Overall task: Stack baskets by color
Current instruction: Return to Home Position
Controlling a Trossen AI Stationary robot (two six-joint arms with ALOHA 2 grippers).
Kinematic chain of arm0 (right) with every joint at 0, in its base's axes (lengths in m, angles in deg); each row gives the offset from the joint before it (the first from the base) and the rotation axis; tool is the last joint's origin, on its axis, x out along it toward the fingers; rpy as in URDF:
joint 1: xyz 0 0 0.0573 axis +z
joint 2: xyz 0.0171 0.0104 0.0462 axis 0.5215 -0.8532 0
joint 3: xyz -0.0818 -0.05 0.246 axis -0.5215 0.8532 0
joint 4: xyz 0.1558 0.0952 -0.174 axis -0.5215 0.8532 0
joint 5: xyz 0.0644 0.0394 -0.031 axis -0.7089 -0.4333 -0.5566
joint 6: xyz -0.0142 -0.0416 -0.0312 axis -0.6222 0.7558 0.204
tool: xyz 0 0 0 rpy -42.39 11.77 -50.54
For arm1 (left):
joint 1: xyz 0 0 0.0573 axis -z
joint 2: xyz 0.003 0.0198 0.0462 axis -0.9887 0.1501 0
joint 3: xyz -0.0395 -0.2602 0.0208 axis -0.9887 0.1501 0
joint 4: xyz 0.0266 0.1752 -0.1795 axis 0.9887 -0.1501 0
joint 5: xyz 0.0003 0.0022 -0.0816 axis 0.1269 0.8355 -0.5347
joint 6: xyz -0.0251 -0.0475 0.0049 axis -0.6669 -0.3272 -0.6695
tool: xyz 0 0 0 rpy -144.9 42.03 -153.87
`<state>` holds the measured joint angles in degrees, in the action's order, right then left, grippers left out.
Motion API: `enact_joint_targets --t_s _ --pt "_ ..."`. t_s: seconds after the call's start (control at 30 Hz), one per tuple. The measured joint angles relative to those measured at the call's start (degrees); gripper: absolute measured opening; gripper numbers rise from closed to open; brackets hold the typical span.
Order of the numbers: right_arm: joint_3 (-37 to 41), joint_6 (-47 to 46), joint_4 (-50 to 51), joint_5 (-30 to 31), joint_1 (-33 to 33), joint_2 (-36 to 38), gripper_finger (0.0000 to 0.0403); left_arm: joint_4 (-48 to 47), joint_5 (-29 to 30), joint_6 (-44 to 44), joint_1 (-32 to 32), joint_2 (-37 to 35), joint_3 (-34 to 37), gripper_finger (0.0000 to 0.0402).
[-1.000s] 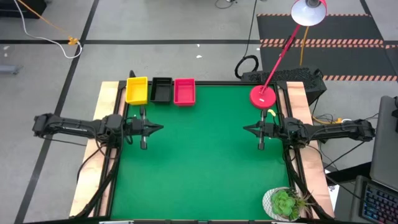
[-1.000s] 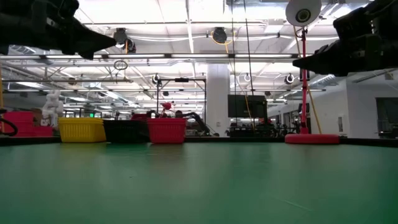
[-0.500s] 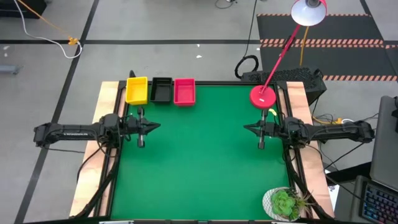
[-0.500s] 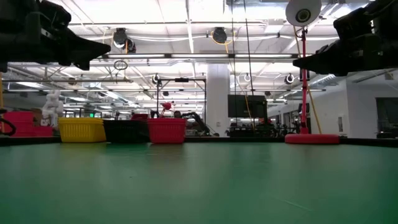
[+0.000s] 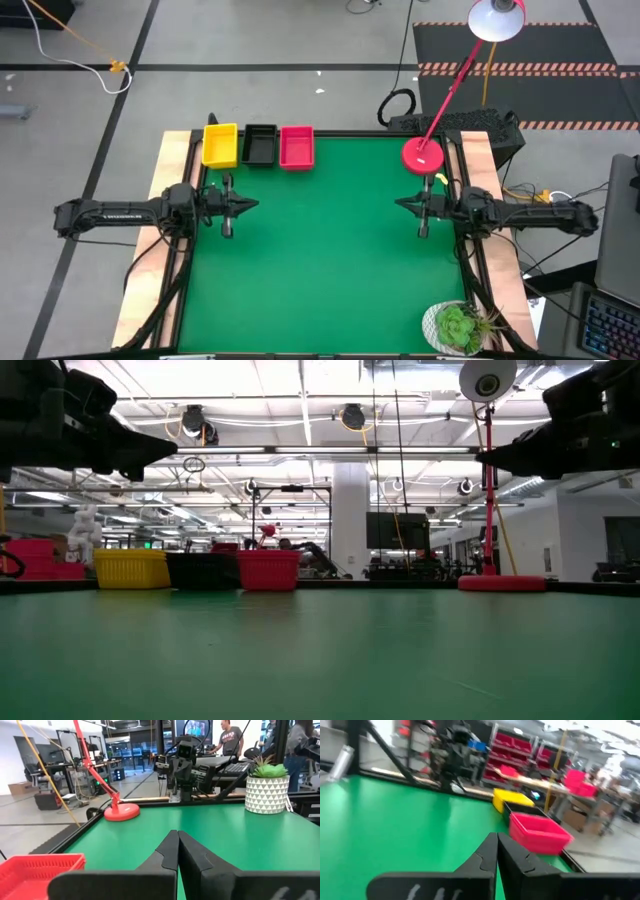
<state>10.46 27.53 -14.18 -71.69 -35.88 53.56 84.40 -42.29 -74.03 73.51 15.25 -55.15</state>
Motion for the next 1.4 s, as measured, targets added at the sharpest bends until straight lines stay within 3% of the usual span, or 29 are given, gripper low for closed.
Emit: enact_joint_targets --t_s 0.2,0.53,0.67,1.3,1.4 --pt "0.00 0.13 2.49 -7.25 0.02 3.39 0.0004 0.00 0.02 0.22 0.00 0.00 0.00 0.0005" --pt "0.00 -2.00 7.91 -7.46 0.06 10.90 0.0004 0.02 0.02 -1.09 0.00 0.00 -0.02 0.0004" --pt "0.01 -3.45 12.43 -11.17 0.04 14.96 0.0004 0.02 0.02 -1.90 0.00 0.00 -0.02 0.0005" --pt "0.00 -2.06 13.28 -11.21 0.04 15.03 0.0000 2.51 0.11 -2.13 0.02 0.00 -0.07 0.0006" --pt "0.02 -1.89 13.58 -8.57 0.04 15.01 0.0000 2.49 -0.56 -2.04 0.13 0.02 -0.07 0.0003"
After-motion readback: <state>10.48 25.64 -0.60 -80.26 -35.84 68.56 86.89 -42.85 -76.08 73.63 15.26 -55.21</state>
